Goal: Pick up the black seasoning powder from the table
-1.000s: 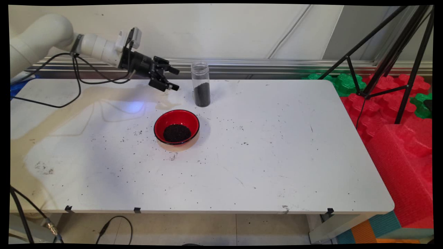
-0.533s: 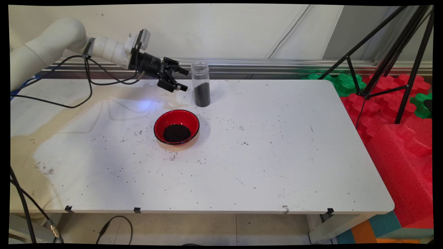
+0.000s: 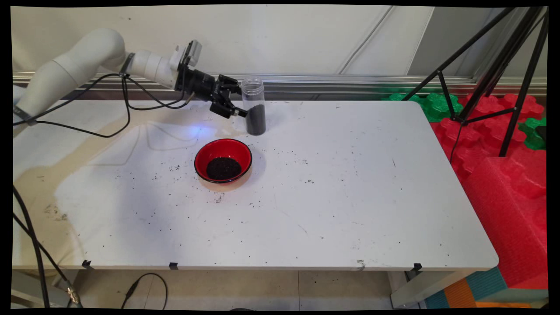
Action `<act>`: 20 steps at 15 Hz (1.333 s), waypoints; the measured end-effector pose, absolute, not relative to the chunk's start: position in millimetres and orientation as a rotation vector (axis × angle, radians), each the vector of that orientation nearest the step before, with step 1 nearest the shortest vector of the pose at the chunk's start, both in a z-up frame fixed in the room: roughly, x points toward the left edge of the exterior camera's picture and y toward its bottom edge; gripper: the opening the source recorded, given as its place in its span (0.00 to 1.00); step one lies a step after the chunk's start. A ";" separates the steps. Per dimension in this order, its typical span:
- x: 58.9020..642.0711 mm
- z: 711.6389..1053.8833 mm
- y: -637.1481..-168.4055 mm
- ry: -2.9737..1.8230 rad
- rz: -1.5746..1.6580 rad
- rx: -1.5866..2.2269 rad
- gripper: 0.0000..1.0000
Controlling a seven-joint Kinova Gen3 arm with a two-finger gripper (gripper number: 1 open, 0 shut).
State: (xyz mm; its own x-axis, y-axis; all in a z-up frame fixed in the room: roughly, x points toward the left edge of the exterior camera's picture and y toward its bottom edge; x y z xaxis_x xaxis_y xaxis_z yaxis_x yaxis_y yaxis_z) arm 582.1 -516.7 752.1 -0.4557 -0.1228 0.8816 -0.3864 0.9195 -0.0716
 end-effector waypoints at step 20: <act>557.4 731.0 -545.8 -1.996 0.283 0.315 1.00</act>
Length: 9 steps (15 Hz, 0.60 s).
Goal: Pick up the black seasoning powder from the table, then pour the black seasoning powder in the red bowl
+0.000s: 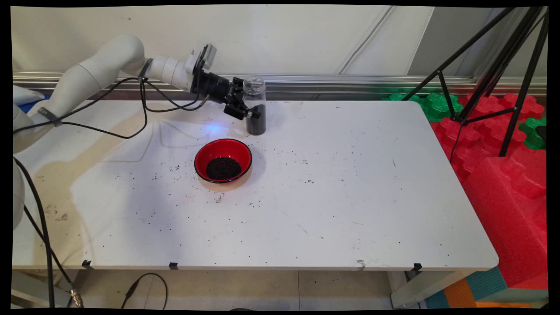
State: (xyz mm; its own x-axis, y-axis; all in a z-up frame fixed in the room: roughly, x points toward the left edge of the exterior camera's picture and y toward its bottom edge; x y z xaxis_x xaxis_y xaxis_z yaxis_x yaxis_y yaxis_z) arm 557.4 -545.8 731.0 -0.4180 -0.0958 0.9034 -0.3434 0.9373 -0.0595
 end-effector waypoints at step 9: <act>555.6 729.4 -547.9 -1.984 0.270 0.300 0.00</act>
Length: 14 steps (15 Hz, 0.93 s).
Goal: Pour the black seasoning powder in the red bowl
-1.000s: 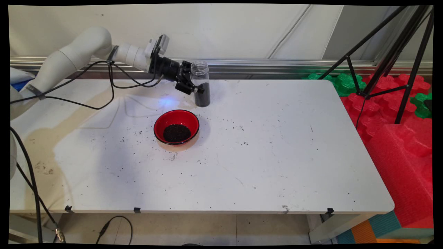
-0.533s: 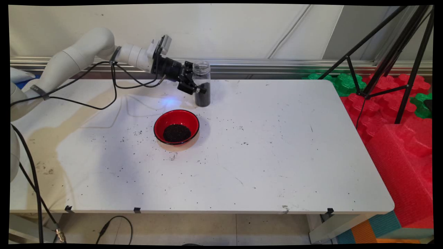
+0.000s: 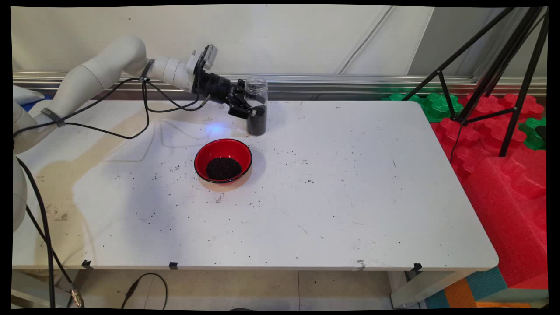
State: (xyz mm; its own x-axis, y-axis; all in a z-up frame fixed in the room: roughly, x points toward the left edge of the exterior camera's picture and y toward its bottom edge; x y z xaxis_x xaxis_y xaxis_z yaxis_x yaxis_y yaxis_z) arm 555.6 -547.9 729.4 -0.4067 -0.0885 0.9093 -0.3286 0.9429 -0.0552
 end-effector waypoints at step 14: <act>561.9 752.2 -534.4 -1.942 0.350 0.242 0.00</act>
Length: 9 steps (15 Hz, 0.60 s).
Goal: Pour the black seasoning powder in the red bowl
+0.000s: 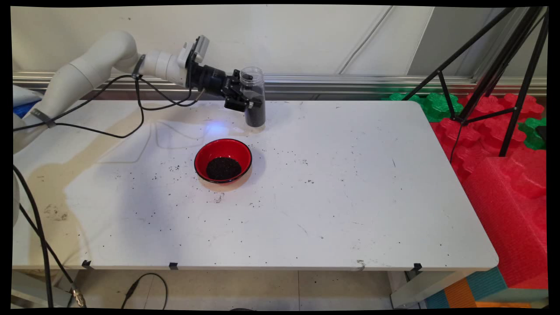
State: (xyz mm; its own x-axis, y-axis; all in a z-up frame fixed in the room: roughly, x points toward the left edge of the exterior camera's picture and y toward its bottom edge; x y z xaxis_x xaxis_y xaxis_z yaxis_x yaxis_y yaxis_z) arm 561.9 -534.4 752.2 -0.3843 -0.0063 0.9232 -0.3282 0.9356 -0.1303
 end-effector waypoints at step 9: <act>570.3 769.3 -510.5 -1.974 0.500 0.129 0.00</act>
State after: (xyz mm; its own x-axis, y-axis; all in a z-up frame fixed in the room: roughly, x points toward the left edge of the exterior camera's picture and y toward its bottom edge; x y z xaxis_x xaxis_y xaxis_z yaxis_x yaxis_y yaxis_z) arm 570.3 -510.5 769.3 -0.4467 0.1300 0.8852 -0.3073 0.9069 -0.2882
